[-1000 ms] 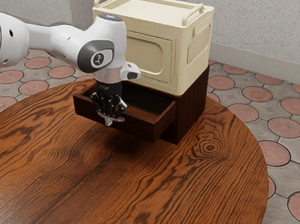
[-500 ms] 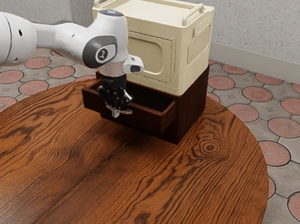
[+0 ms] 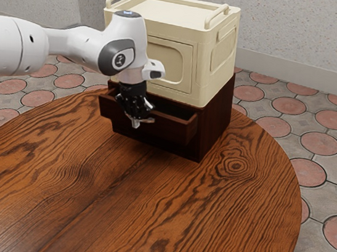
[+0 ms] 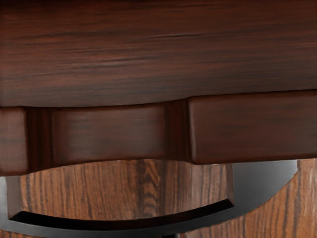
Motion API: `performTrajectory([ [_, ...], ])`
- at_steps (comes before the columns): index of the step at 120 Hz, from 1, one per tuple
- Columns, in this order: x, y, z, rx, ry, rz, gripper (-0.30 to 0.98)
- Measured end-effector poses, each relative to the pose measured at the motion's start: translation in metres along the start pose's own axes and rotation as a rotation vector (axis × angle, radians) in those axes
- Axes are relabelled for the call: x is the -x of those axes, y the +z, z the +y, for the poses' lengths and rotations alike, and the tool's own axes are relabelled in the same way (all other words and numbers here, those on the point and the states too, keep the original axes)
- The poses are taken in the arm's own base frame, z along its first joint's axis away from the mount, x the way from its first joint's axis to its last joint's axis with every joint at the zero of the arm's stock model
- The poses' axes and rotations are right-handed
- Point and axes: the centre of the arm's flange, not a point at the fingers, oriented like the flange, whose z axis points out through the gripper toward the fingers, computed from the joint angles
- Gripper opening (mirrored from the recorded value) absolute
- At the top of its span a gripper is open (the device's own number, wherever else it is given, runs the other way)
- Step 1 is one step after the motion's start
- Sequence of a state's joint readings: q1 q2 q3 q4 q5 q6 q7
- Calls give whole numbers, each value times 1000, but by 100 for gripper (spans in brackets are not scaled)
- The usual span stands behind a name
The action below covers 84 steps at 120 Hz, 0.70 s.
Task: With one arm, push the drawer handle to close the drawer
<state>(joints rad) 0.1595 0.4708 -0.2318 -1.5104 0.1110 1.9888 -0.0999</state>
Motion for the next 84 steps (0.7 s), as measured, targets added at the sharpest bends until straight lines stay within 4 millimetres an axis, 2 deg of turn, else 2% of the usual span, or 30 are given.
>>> performTrajectory([
  [84,-26,3,1,27,27,114,-10],
])
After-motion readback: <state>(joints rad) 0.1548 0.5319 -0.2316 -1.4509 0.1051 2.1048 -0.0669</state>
